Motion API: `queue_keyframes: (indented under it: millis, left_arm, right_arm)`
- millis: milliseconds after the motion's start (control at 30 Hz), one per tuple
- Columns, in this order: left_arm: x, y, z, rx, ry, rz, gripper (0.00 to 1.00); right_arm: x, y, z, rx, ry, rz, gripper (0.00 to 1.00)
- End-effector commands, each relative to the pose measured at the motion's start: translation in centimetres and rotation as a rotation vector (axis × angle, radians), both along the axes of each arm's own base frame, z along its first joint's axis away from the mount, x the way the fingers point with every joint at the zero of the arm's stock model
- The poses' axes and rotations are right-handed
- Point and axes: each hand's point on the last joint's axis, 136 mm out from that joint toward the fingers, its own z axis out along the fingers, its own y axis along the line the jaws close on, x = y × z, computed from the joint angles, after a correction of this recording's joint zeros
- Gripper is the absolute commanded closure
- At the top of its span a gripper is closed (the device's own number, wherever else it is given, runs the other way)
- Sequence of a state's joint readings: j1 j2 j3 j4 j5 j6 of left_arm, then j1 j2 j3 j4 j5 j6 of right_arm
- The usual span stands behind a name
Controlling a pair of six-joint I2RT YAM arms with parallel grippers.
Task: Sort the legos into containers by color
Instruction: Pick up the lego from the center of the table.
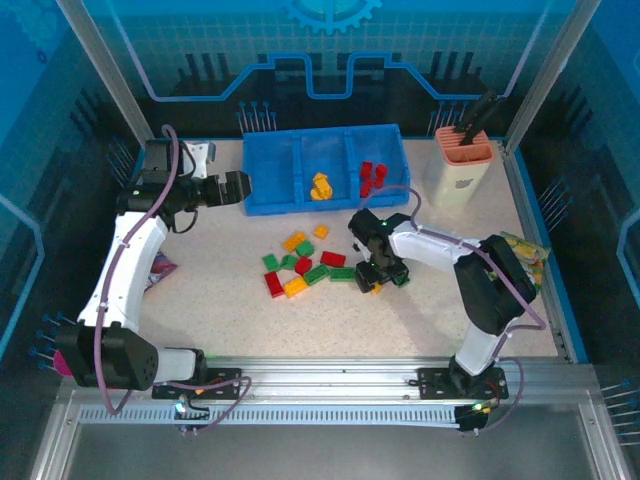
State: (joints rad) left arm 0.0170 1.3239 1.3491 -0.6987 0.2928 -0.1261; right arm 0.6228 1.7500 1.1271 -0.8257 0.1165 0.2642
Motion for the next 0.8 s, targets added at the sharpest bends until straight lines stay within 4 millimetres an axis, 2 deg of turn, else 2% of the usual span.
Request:
queue_keyframes:
  millis: [0, 100, 333, 467, 600, 667, 767]
  left_arm:
    - [0.1, 0.5, -0.3, -0.002, 0.016, 0.020, 0.01]
    - [0.2, 0.5, -0.5, -0.002, 0.021, 0.021, 0.00]
    - [0.4, 0.7, -0.7, 0.001, 0.032, 0.027, 0.01]
    - [0.5, 0.7, -0.9, 0.002, 0.037, 0.027, 0.01]
    - [0.5, 0.7, -0.9, 0.007, 0.038, 0.028, 0.01]
    - [0.5, 0.8, -0.9, 0.009, 0.037, 0.028, 0.01]
    - [0.4, 0.8, -0.9, 0.011, 0.037, 0.030, 0.01]
  right_arm:
    - [-0.7, 1.1, -1.0, -0.005, 0.023, 0.058, 0.40]
    - [-0.7, 1.1, -1.7, -0.010, 0.032, 0.065, 0.43]
    - [-1.8, 0.3, -2.9, -0.046, 0.081, 0.084, 0.59]
    - [-1.4, -0.1, -2.8, -0.060, 0.074, 0.092, 0.68]
    - [1.4, 0.9, -0.8, -0.024, 0.026, 0.125, 0.74]
    - [4.0, 1.8, 1.2, 0.001, -0.024, 0.152, 0.74]
    - [8.9, 3.8, 5.0, 0.049, -0.132, 0.190, 0.75]
